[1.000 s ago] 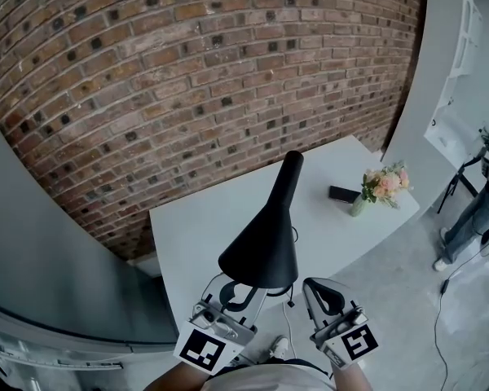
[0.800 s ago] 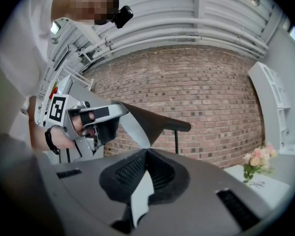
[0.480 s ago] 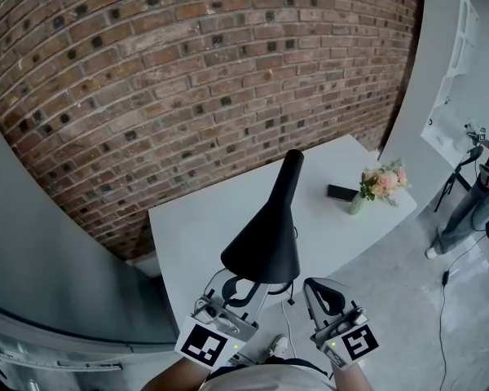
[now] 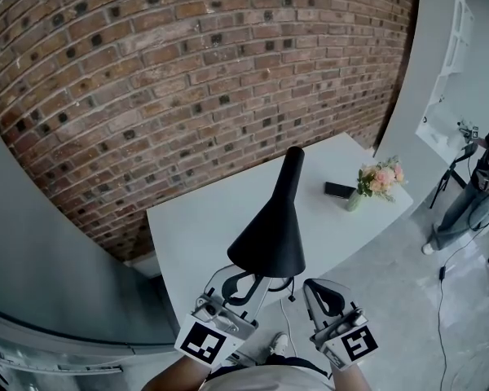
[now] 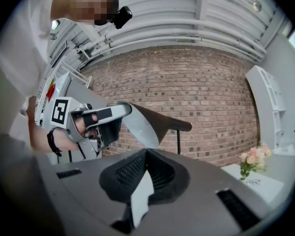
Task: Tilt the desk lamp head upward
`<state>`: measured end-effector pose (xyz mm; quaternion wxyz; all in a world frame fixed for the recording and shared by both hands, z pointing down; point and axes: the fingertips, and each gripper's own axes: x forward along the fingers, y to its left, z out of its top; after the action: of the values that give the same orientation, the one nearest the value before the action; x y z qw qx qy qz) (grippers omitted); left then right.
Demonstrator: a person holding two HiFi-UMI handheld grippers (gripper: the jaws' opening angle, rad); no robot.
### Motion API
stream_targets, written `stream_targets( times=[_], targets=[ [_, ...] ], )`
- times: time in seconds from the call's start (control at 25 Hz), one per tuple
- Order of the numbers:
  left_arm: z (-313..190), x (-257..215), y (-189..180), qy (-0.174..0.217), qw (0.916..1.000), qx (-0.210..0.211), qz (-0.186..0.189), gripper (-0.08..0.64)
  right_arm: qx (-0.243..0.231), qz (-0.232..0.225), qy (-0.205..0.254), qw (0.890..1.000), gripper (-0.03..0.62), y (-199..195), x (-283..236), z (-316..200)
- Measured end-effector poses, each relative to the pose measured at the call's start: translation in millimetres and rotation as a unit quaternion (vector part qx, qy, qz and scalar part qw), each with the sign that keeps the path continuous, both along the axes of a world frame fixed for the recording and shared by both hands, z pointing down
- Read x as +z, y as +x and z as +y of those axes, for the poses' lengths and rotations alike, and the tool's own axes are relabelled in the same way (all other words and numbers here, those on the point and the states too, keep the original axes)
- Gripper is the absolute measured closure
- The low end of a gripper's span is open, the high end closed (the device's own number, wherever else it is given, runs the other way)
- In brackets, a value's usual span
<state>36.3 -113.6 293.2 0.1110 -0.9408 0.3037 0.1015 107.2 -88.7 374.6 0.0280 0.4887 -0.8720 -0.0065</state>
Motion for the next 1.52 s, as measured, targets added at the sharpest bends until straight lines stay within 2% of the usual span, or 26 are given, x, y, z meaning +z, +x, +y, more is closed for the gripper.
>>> stream_targets(
  times=[0.16, 0.64, 1.52],
  targets=[
    [1, 1, -9, -0.005, 0.9999, -0.001, 0.009, 0.556, 0.002, 0.001, -0.004, 1.000, 0.578, -8, 2, 5],
    [7, 21, -35, -0.026, 0.9996, -0.010, 0.000, 0.555, 0.003, -0.002, -0.013, 1.000, 0.578, -31, 9, 17],
    [12, 69, -95, -0.090, 0.9929, -0.077, 0.008, 0.556, -0.031, -0.001, -0.019, 0.999, 0.578, -69, 13, 19]
  ],
)
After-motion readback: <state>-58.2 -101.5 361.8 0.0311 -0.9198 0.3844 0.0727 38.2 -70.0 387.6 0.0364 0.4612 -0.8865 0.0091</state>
